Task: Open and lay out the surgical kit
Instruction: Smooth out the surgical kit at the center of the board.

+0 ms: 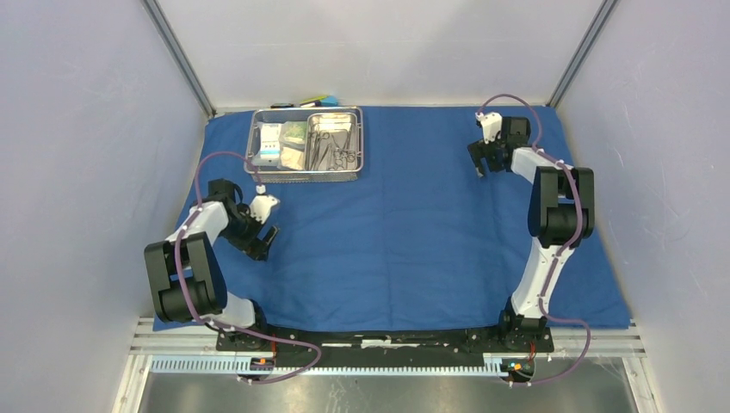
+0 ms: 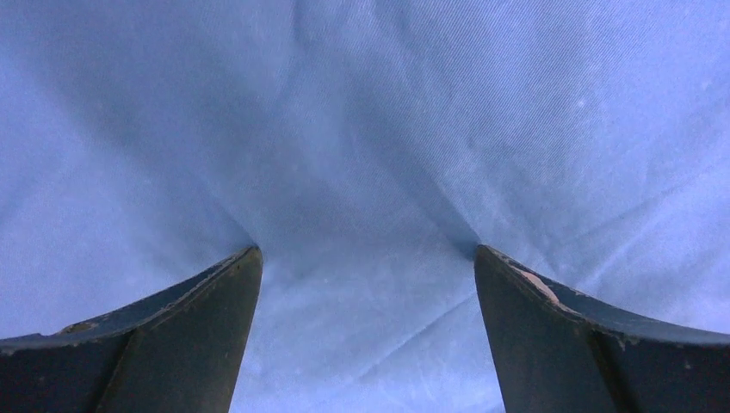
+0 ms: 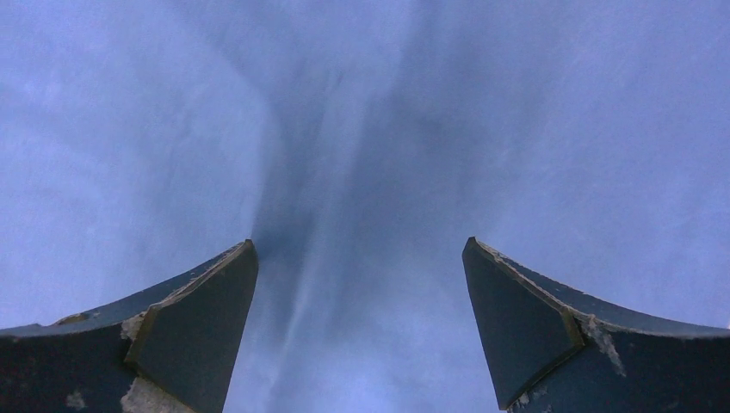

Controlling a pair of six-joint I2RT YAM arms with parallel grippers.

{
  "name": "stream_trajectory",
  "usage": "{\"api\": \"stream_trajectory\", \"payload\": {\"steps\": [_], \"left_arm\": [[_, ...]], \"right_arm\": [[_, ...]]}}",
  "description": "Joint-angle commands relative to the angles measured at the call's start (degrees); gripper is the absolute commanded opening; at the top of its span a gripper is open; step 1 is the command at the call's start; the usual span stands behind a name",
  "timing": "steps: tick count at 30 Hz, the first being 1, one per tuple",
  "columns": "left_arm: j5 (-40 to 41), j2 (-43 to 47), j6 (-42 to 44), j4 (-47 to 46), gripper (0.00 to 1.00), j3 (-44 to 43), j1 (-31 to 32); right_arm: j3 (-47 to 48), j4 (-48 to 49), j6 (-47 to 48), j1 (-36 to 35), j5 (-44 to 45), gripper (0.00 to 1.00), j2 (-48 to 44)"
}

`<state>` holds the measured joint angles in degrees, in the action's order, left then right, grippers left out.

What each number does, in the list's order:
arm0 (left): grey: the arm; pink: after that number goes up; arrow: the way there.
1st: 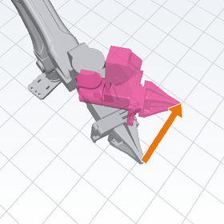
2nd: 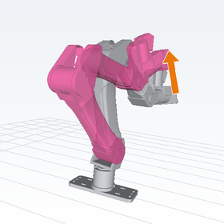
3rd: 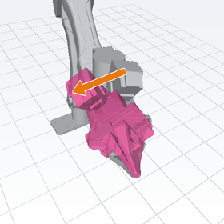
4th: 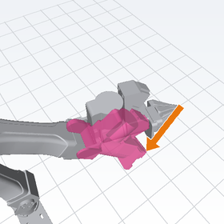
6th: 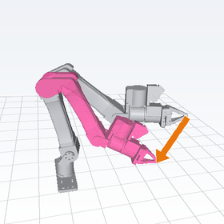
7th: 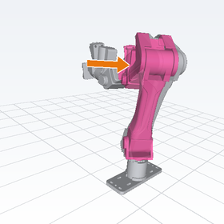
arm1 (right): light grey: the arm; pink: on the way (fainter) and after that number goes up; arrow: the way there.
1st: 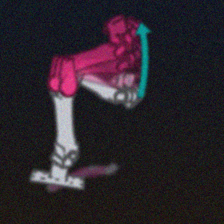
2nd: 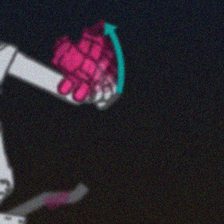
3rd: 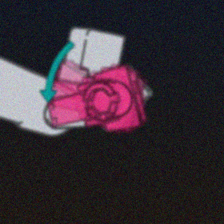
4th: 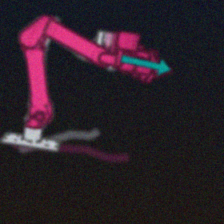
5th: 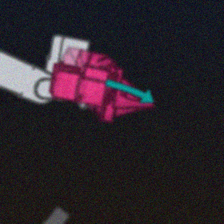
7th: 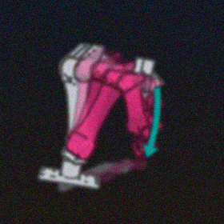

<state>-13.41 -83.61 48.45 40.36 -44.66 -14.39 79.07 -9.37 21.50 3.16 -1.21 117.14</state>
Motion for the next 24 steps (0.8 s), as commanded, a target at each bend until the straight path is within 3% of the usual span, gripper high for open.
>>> {"api": "stream_trajectory", "payload": {"steps": [1,4,8,15,19,24], "left_arm": [[-3.8,-0.8,-2.8,8.6,1.00,-3.9,-1.1],[-10.5,0.8,-6.6,10.2,1.00,-9.0,-1.1],[-17.7,3.1,-12.3,9.4,1.00,-14.2,-0.9],[-18.9,1.2,-19.1,3.1,1.00,-17.5,-0.3],[-19.1,-1.7,-18.3,2.6,1.00,-17.8,-0.1],[-15.3,-2.9,-10.2,3.9,1.00,-14.5,0.7]], "right_arm": [[-4.1,0.5,1.4,1.2,-11.7,0.98,-8.1],[-6.4,1.7,0.2,1.3,-15.3,0.98,-13.2],[-11.0,2.3,0.3,1.7,-13.6,0.98,-19.1],[-15.7,0.9,0.9,6.1,-4.7,0.98,-21.8],[-15.1,1.0,-1.5,10.8,-3.2,0.98,-19.1],[-14.8,1.5,-0.5,13.4,0.5,0.97,-15.0]]}}
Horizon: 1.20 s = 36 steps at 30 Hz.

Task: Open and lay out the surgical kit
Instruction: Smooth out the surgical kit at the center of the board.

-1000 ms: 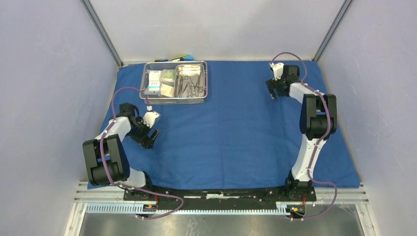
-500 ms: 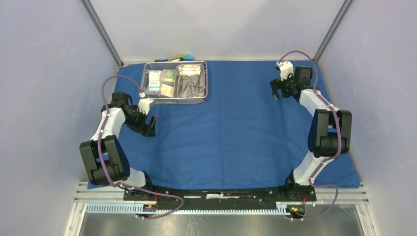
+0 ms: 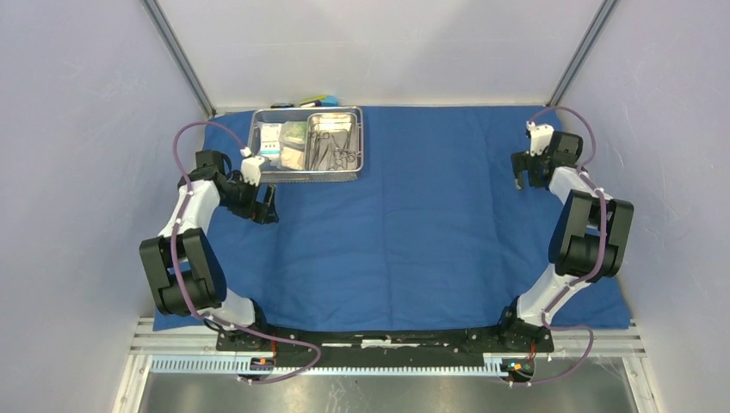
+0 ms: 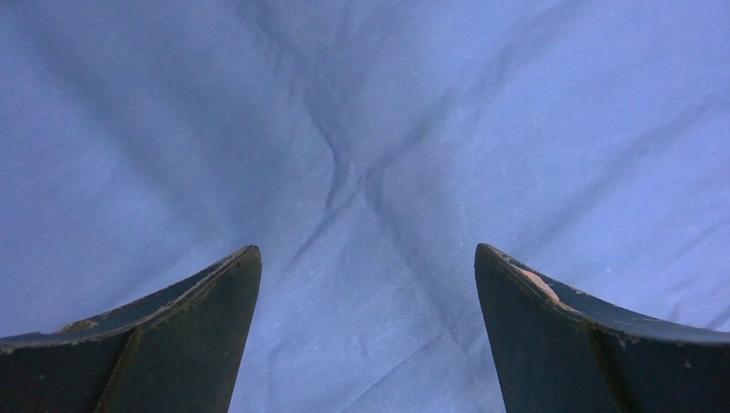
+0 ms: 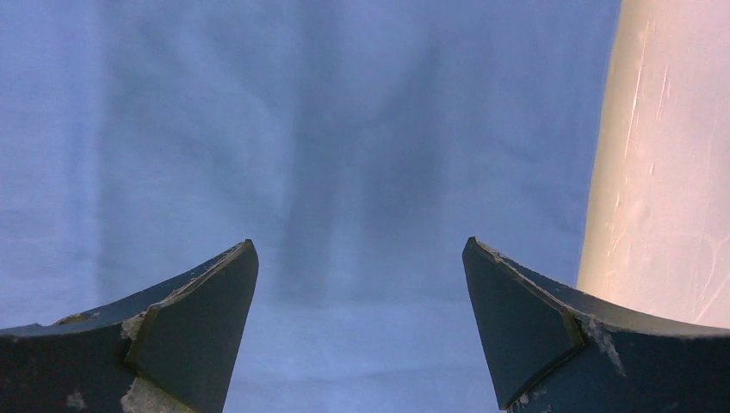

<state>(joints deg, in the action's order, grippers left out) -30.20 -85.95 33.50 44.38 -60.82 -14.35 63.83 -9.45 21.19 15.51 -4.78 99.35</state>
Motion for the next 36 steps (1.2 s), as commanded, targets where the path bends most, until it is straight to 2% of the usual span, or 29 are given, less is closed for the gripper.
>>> {"api": "stream_trajectory", "payload": {"steps": [1,7,17,24,32,36], "left_arm": [[2.4,-0.7,6.4,0.3,1.00,2.5,0.6],[9.4,-2.0,13.0,0.8,1.00,8.1,0.9],[15.3,1.1,17.0,0.1,1.00,16.8,0.8],[16.3,6.7,15.6,-0.9,1.00,20.1,0.8],[11.1,17.2,5.2,-4.0,1.00,14.8,0.6],[12.8,21.7,7.7,-0.6,1.00,14.2,0.6]], "right_arm": [[0.3,1.6,0.3,1.3,5.1,0.97,3.6],[-1.2,2.2,3.0,3.6,11.0,0.97,7.0],[-5.2,3.4,6.8,7.6,12.1,0.97,5.6],[-4.5,2.3,7.2,8.3,3.0,0.97,1.6],[-7.5,3.7,4.1,8.3,-8.7,0.98,-10.0],[-10.0,-1.8,8.8,8.3,-11.1,0.98,-15.1]]}}
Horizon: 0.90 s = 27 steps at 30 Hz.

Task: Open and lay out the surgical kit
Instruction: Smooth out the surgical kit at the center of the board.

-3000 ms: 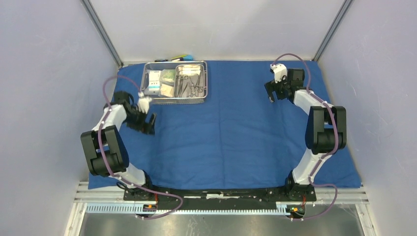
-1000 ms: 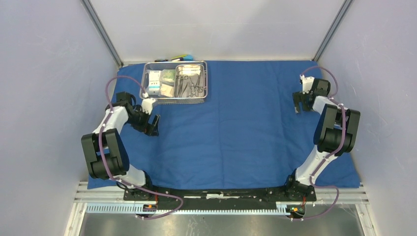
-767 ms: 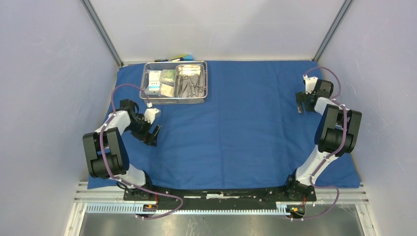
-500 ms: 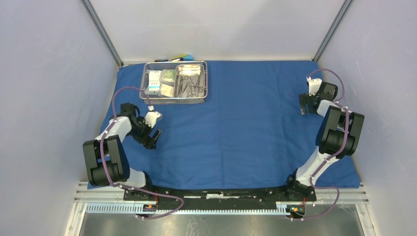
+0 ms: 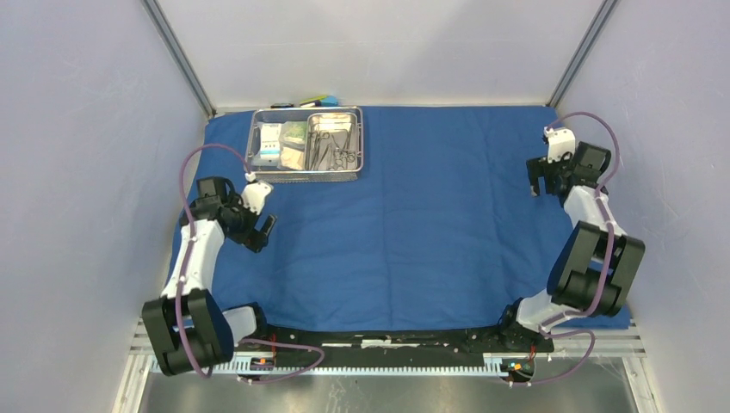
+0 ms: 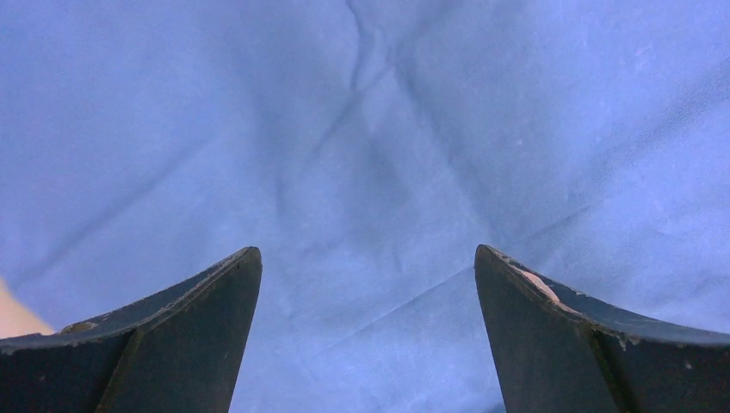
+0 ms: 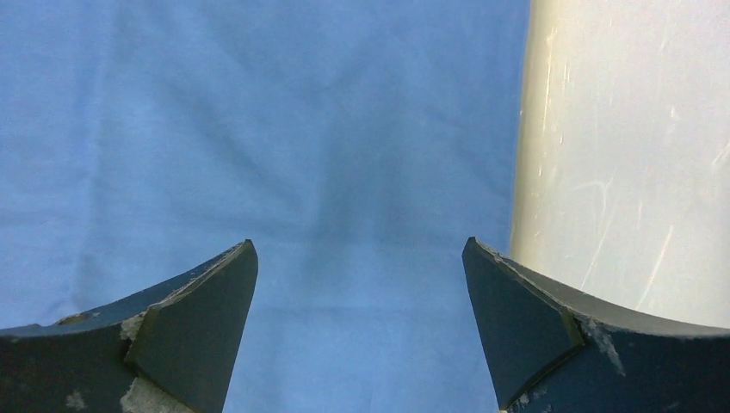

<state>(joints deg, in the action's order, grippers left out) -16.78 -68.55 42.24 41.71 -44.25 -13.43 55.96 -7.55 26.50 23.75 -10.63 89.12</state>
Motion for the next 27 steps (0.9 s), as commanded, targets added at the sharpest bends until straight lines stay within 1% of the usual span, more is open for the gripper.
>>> {"api": "stream_trajectory", "payload": {"steps": [1,4,7,12,15,20,24,27], "left_arm": [[0.8,4.5,0.5,4.2,1.00,-2.4,-0.5],[5.1,5.2,7.0,10.1,1.00,-1.3,-1.7],[8.8,7.1,11.7,15.4,1.00,0.5,-3.1],[12.6,8.9,16.4,20.1,1.00,3.0,-5.8],[15.0,9.7,18.5,20.0,1.00,5.1,-7.0],[19.6,9.1,21.1,12.1,1.00,12.4,-7.9],[23.3,8.8,23.9,12.5,1.00,16.2,-8.7],[26.1,11.5,27.2,14.3,1.00,18.4,-9.5]], "right_arm": [[-2.9,-5.7,5.9,0.1,-5.7,0.98,-6.0],[-5.6,-12.5,13.2,0.1,-4.7,0.98,-9.1],[-10.1,-16.8,20.6,0.1,-1.5,0.98,-13.6],[-16.2,-22.5,28.1,0.1,2.8,0.98,-21.1],[-18.7,-25.3,31.1,0.1,4.5,0.98,-23.8],[-23.2,-25.2,33.9,0.4,7.8,0.98,-25.4],[-23.0,-25.8,34.6,0.8,8.8,0.98,-25.1],[-21.9,-25.9,34.7,0.9,9.1,0.98,-24.6]]}}
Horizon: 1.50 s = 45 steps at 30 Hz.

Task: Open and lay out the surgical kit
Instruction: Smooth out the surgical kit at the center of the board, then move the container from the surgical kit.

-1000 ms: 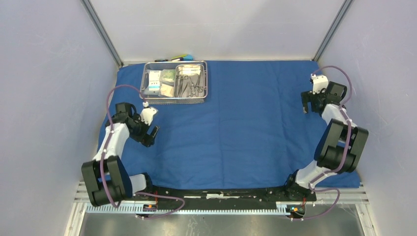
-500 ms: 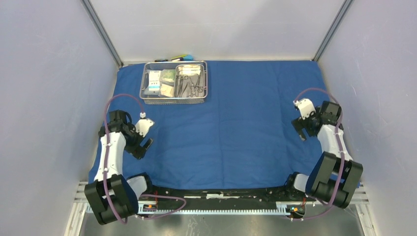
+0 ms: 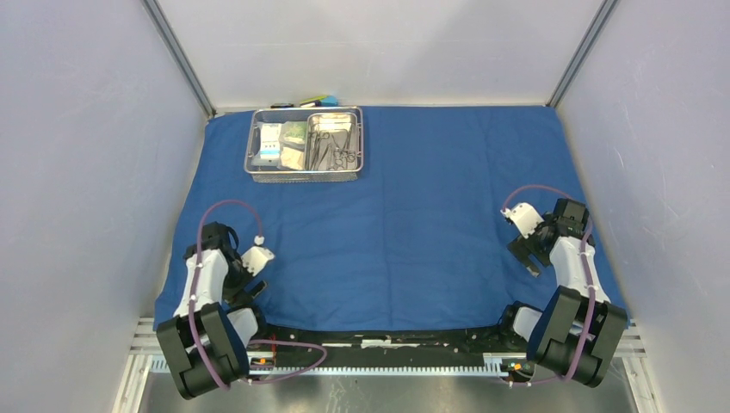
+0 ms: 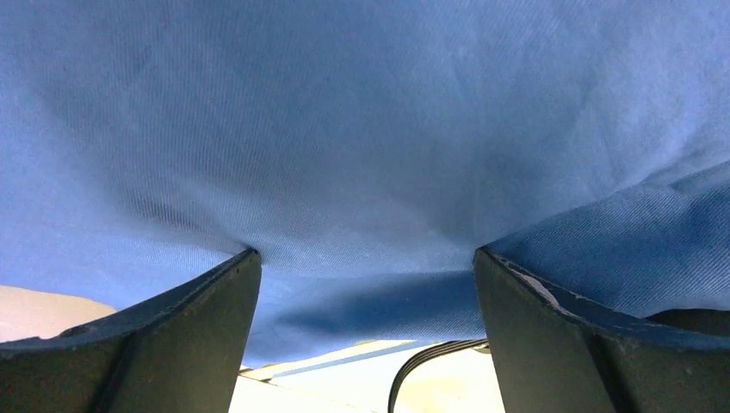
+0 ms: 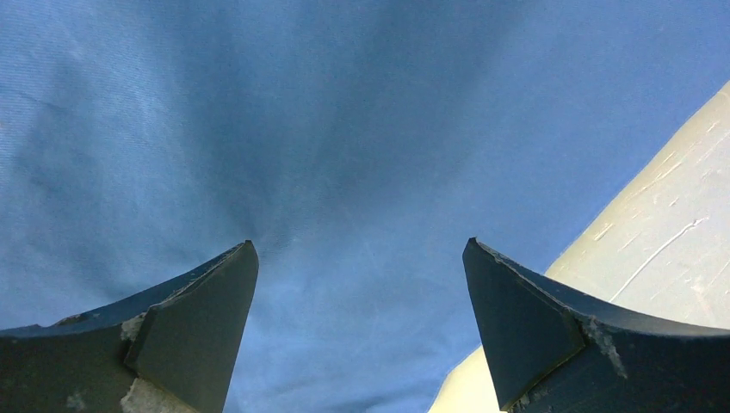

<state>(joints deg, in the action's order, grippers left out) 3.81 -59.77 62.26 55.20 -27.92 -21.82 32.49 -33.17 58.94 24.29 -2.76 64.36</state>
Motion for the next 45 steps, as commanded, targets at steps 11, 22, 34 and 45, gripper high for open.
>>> {"api": "stream_trajectory", "payload": {"steps": [11,22,34,45], "left_arm": [[7.8,3.6,8.1,8.4,0.99,-0.4,-2.0],[-0.3,2.8,4.3,14.0,1.00,-18.5,-2.1],[-25.6,-14.2,-24.8,2.2,1.00,-41.4,-2.1],[-37.4,-29.3,-47.8,-18.2,1.00,-47.6,5.4]], "right_arm": [[3.4,-0.2,2.6,0.6,1.8,0.98,2.9],[11.9,-5.4,1.1,0.6,-2.8,0.98,2.5],[18.5,0.2,-11.3,-6.6,-8.0,0.98,5.6],[19.6,16.6,-25.4,-16.8,-11.1,0.98,9.3]]}}
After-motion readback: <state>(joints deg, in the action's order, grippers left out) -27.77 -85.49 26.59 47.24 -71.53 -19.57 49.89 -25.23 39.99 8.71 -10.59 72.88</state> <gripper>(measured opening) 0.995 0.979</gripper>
